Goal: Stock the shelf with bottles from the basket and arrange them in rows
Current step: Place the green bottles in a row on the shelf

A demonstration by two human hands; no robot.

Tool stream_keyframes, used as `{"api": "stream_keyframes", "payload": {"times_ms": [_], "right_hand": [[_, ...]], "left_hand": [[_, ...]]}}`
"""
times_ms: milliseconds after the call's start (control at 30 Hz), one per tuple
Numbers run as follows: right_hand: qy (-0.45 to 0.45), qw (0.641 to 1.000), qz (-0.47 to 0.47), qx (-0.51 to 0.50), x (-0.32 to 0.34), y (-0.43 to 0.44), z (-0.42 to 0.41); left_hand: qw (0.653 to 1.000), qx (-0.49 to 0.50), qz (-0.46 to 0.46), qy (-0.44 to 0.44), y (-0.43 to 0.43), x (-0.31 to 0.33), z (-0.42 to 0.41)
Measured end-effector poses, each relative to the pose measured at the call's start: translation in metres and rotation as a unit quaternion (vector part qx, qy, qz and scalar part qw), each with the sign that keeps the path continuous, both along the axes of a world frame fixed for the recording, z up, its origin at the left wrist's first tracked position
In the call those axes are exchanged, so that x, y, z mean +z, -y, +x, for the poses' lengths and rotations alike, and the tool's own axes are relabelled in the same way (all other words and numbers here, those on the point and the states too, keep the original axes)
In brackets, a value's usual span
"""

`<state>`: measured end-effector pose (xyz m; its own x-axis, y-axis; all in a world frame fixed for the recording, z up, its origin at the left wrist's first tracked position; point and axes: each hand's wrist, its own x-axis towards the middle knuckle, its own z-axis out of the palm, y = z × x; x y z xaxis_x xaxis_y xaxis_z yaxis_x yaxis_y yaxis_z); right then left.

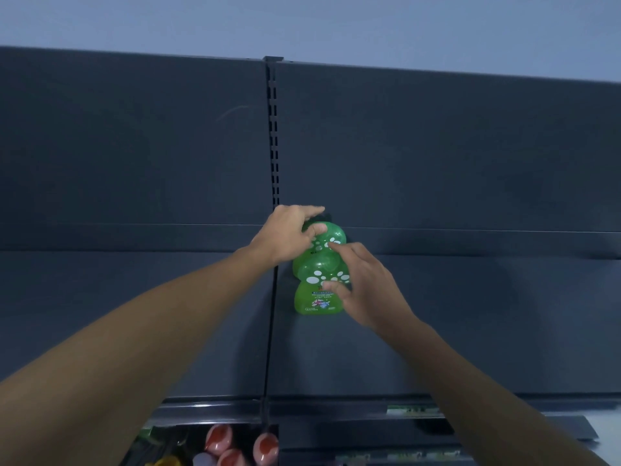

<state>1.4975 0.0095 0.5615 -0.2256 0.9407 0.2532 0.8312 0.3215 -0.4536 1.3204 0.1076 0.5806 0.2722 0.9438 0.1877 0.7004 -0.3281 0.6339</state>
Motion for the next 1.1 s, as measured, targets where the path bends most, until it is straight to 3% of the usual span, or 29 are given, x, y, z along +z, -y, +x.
{"api": "stream_keyframes", "payload": {"times_ms": [167,367,733,1100], "right_hand": [[-0.009,0.999,0.041,-0.016,0.007,0.012,-0.001],[0.014,0.995,0.080,-0.052,0.020,0.042,-0.005],[0.056,0.997,0.049,-0.023,0.019,0.154,-0.011],[0.082,0.995,-0.058,0.011,-0.066,0.233,-0.020]], "left_hand": [[0.996,0.052,0.065,-0.031,0.029,0.004,-0.017],[0.991,0.099,0.044,-0.075,0.083,0.009,-0.043],[0.981,0.138,0.017,-0.136,0.247,-0.002,-0.046],[0.978,0.112,-0.068,-0.161,0.338,-0.090,-0.059]]}}
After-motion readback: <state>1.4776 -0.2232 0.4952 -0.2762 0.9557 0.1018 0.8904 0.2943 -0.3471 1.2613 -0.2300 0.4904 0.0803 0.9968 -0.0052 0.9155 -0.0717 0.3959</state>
